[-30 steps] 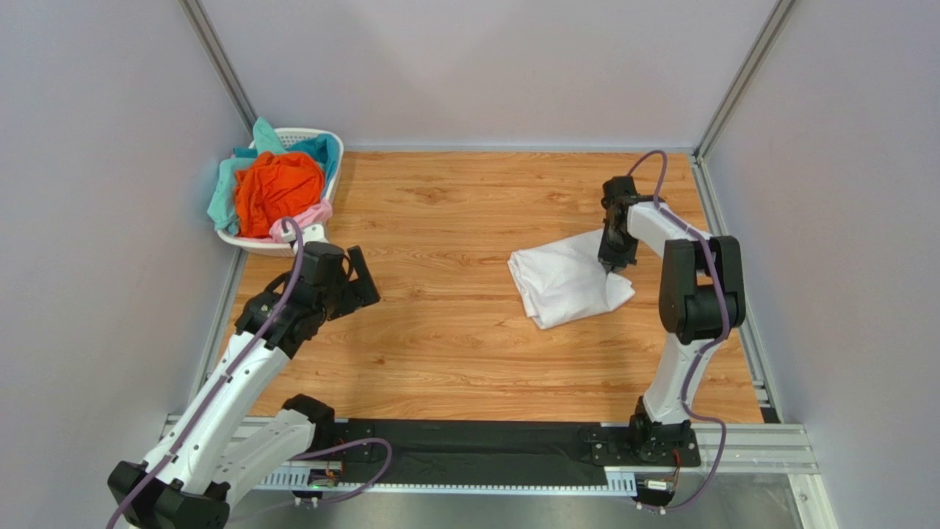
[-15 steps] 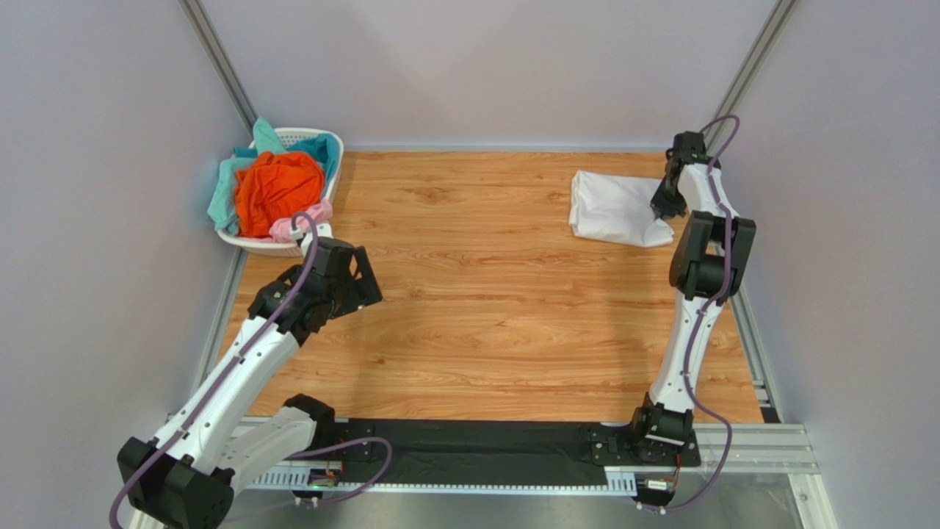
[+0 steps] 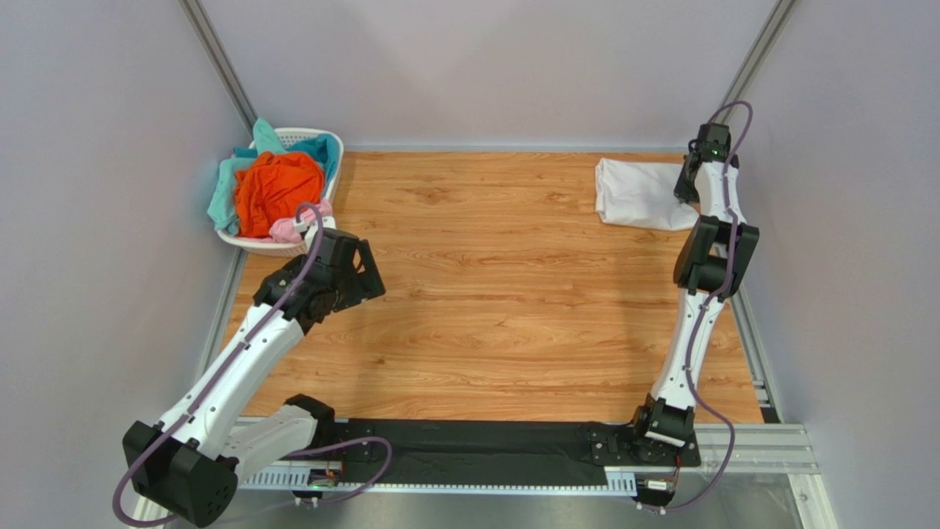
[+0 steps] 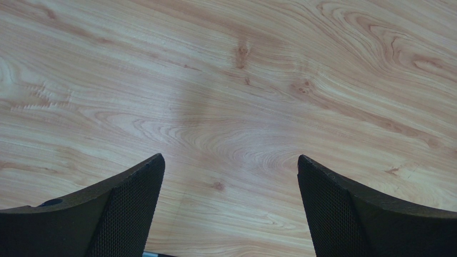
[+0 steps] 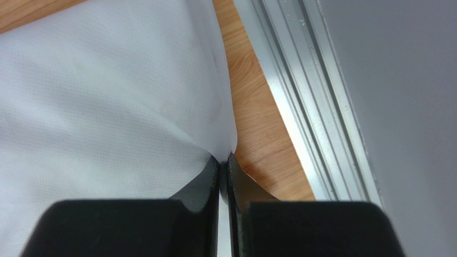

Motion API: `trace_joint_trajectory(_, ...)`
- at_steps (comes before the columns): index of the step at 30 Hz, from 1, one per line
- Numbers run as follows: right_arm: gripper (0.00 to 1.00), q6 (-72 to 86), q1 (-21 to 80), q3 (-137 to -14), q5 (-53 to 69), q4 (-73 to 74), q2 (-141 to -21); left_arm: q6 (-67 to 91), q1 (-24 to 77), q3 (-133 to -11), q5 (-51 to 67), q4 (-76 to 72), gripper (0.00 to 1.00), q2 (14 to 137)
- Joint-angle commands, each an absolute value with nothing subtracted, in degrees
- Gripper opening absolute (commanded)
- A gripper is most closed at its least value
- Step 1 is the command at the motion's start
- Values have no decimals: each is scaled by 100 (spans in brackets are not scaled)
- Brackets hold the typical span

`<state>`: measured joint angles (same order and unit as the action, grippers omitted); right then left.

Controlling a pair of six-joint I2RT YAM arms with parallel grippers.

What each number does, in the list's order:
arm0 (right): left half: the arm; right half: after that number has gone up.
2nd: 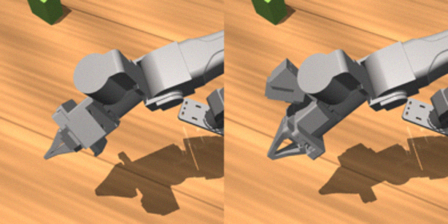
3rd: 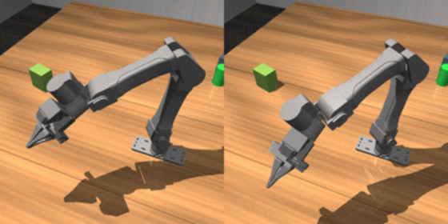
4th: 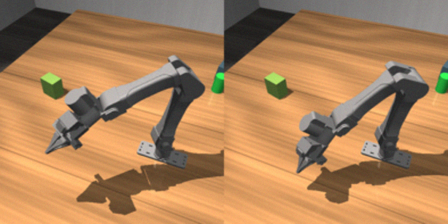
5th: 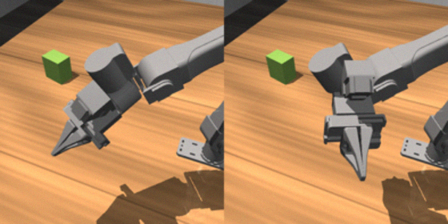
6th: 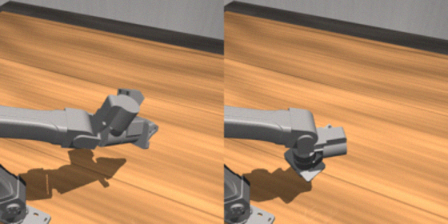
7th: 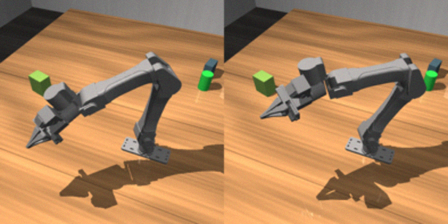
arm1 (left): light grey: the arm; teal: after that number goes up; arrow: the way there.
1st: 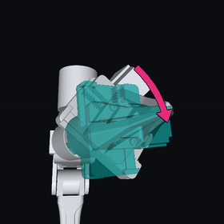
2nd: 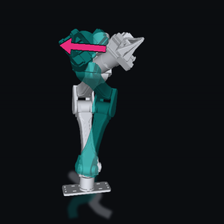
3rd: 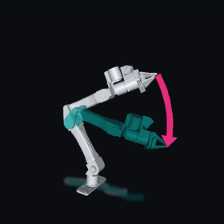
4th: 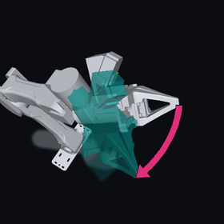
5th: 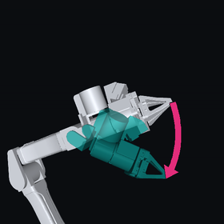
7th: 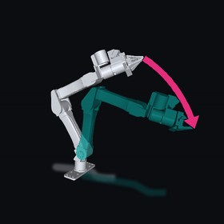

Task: Fold and stack the t-shirts
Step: Neatly place the folded tshirt to the corner, then reset both grippers

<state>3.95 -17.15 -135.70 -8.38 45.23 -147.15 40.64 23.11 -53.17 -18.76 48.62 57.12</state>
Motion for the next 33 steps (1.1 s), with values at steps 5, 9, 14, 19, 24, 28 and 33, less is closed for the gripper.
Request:
trace_joint_trajectory(5, 16, -422, -1740, -13904, -888, 3762, -14880, 4183, 2276, -5677, -1907, 4895, 100, 5888)
trace_joint_trajectory(9, 33, -396, -1740, -13957, -984, 3613, -14862, 4131, 2276, -5783, -1872, 4896, 100, 6029)
trace_joint_trajectory(14, 96, -316, -1670, -13957, -1020, 3577, -14521, 4096, 2276, -5880, -1960, 4957, 100, 6064)
trace_joint_trajectory(19, 100, -632, -1407, -13406, -1502, 3586, -13765, 4060, 2276, -5968, -2074, 5027, 100, 5959)
trace_joint_trajectory(24, 100, -142, -1117, -12623, -1978, 3656, -12535, 4070, 2276, -5915, -2215, 4966, 100, 5871)
trace_joint_trajectory(28, 100, 483, -1028, -11691, -1425, 3560, -11385, 3973, 2276, -5968, -2109, 4913, 100, 5801)
trace_joint_trajectory(33, 100, 703, -766, -10768, -1301, 3498, -10540, 3981, 2276, -5889, -1978, 4755, 100, 5511)
